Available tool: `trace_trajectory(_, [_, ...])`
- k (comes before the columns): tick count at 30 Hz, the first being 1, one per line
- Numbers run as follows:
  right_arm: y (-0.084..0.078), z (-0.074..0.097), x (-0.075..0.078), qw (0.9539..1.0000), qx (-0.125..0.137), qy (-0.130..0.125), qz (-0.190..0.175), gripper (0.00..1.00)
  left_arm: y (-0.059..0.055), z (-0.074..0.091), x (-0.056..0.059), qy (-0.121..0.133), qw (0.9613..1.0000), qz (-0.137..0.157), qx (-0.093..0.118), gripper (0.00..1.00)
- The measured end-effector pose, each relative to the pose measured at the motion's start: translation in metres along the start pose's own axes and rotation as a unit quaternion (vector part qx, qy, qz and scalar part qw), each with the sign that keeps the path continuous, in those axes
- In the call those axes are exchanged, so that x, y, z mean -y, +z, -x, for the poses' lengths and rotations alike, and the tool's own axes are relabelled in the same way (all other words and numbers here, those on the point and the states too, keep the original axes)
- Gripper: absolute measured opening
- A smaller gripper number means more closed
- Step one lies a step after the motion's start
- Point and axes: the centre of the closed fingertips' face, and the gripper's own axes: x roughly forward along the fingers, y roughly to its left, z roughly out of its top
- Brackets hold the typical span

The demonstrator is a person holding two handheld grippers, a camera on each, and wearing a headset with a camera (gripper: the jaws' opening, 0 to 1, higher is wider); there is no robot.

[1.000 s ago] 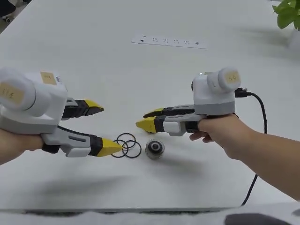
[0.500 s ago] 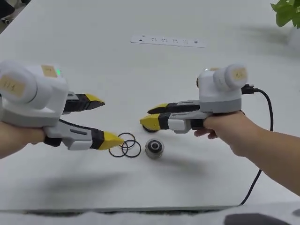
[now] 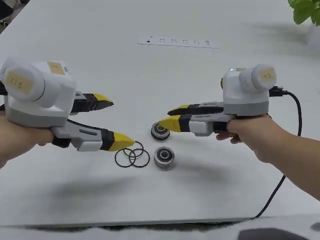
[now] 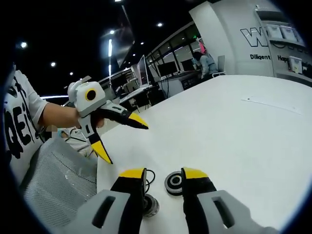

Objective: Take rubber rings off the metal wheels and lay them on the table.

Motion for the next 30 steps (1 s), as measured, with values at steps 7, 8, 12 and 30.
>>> trace_trajectory(7, [-0.005, 0.003, 0.006, 0.9999, -0.006, -0.008, 0.005, 0.25, 0.002, -0.006, -0.002, -0.001, 1.0, -0.001, 0.0, 0.65])
trace_trajectory(8, [-0.006, 0.004, 0.007, 0.9999, -0.006, -0.009, 0.005, 0.25, 0.002, -0.007, -0.003, -0.001, 1.0, -0.002, 0.0, 0.64])
trace_trajectory(12, [-0.008, 0.006, 0.011, 0.9998, -0.008, -0.014, 0.008, 0.24, 0.002, -0.009, -0.005, 0.0, 1.0, -0.001, -0.001, 0.64])
trace_trajectory(30, [-0.022, 0.01, 0.023, 0.9993, -0.023, -0.026, 0.015, 0.22, 0.001, -0.022, -0.008, -0.005, 1.0, 0.004, -0.005, 0.63])
